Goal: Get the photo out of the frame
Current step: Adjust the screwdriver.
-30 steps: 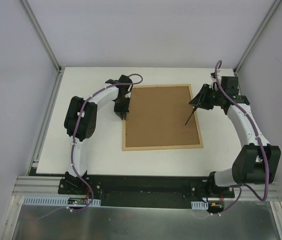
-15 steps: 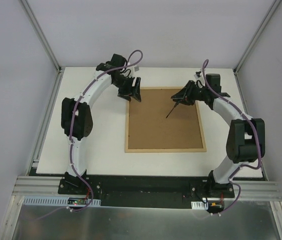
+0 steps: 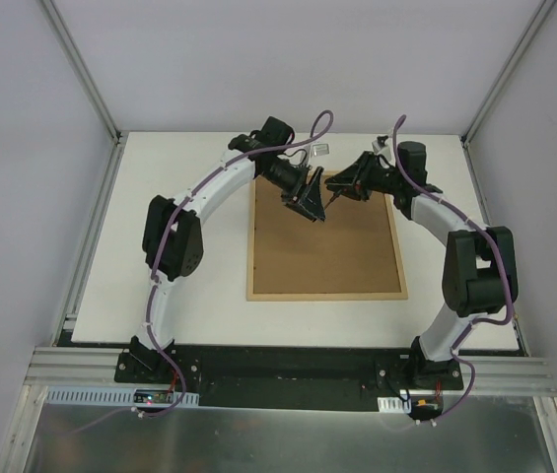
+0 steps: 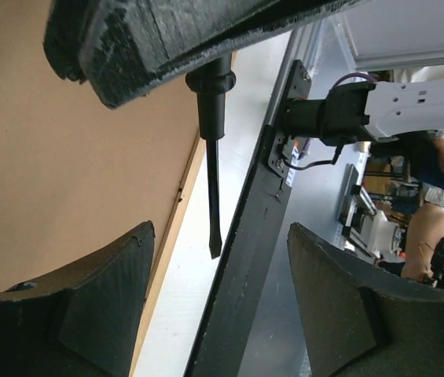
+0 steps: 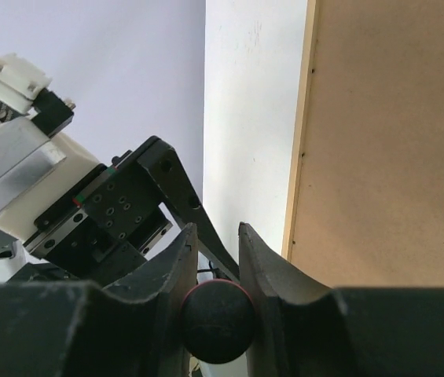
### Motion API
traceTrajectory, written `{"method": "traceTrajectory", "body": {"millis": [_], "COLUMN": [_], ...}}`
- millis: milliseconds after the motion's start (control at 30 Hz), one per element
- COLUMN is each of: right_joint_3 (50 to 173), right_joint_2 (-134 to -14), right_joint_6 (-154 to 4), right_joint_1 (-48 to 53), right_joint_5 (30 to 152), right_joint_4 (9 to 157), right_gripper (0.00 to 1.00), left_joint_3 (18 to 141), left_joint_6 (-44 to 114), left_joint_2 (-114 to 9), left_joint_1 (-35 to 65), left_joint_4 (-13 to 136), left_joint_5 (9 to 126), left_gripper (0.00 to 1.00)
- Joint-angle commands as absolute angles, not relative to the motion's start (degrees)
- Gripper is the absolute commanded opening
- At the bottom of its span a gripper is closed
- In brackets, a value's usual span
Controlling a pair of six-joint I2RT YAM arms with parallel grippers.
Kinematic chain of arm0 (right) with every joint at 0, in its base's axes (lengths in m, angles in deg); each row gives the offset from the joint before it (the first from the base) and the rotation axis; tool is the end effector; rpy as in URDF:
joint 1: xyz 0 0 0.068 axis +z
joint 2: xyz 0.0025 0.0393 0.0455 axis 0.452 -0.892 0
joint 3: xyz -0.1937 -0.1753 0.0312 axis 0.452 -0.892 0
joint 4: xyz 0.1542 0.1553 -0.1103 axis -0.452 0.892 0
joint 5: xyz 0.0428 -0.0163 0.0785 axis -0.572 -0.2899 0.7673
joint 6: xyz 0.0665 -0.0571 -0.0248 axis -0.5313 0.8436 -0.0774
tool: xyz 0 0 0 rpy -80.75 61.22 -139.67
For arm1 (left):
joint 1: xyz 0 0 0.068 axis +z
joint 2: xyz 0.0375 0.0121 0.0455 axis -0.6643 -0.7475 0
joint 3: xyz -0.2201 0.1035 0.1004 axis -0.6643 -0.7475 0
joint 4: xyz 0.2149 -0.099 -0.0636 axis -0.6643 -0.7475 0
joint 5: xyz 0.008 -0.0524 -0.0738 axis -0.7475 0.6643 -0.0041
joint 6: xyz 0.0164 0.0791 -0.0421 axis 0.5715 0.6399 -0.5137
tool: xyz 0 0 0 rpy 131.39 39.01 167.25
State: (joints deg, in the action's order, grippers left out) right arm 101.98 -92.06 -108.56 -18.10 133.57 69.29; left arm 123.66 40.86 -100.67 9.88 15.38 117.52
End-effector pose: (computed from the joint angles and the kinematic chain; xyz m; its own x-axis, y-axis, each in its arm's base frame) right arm 0.3882 0.1236 0.2493 -0.7799 0.2970 -0.5509 -0.4076 0.4270 0.8072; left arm 0.3613 -0.3053 0.2629 -0.7377 0.3914 -0.5501 0.6533 0.2079 -0.7280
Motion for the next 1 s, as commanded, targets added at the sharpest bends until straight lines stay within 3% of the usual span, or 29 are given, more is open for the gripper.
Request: {"method": "traceTrajectory", "body": {"millis": [0, 200, 333, 433, 467, 500, 533, 600, 667, 800, 967], "right_joint_3": [101.36, 99.51, 98.10, 97.75, 97.66, 97.92, 98.80, 103.61, 109.06, 117.78, 118.06], "right_joint_2": [-89.90, -89.72, -89.02, -88.58, -88.14, -87.88, -87.61, -87.00, -86.73, -89.19, -90.42], "right_joint_6": [-110.67, -115.41, -117.44, -117.71, -117.53, -116.84, -114.13, -102.92, -88.68, -68.53, -58.48], "right_joint_1": [-17.82, -17.91, -17.91, -17.91, -17.91, -17.91, -17.91, -17.91, -17.74, -17.47, -15.46], "right_joint_5": [135.80, 137.21, 136.86, 136.95, 137.38, 138.34, 140.09, 142.30, 142.31, 143.97, 146.52], "right_joint_4": [64.44, 58.83, 55.39, 54.77, 54.95, 55.47, 57.56, 72.53, 92.37, 119.92, 130.61], "right_gripper": [0.00, 0.00, 0.00, 0.00, 0.01, 0.05, 0.16, 0.34, 0.41, 0.43, 0.42], "left_joint_3": [125.92, 125.39, 125.39, 125.04, 124.69, 123.81, 122.76, 120.83, 120.73, 120.47, 116.69], "left_joint_6": [38.40, 37.61, 36.73, 35.94, 35.85, 36.02, 36.81, 40.05, 46.36, 57.53, 64.58], "left_joint_2": [-101.51, -102.31, -102.48, -102.39, -102.13, -101.43, -100.47, -97.92, -96.42, -94.57, -91.32], "left_joint_1": [10.61, 9.81, 9.46, 9.02, 8.85, 8.84, 8.84, 8.84, 8.76, 8.14, 5.78], "left_joint_4": [18.69, 19.48, 20.10, 20.27, 20.19, 20.27, 20.28, 18.79, 14.59, 5.53, 1.38], "left_joint_5": [124.04, 124.91, 127.11, 128.17, 128.34, 127.82, 127.12, 123.97, 121.85, 119.21, 116.31], "left_gripper": [0.65, 0.42, 0.33, 0.05, 0.00, 0.00, 0.00, 0.00, 0.00, 0.00, 0.00]}}
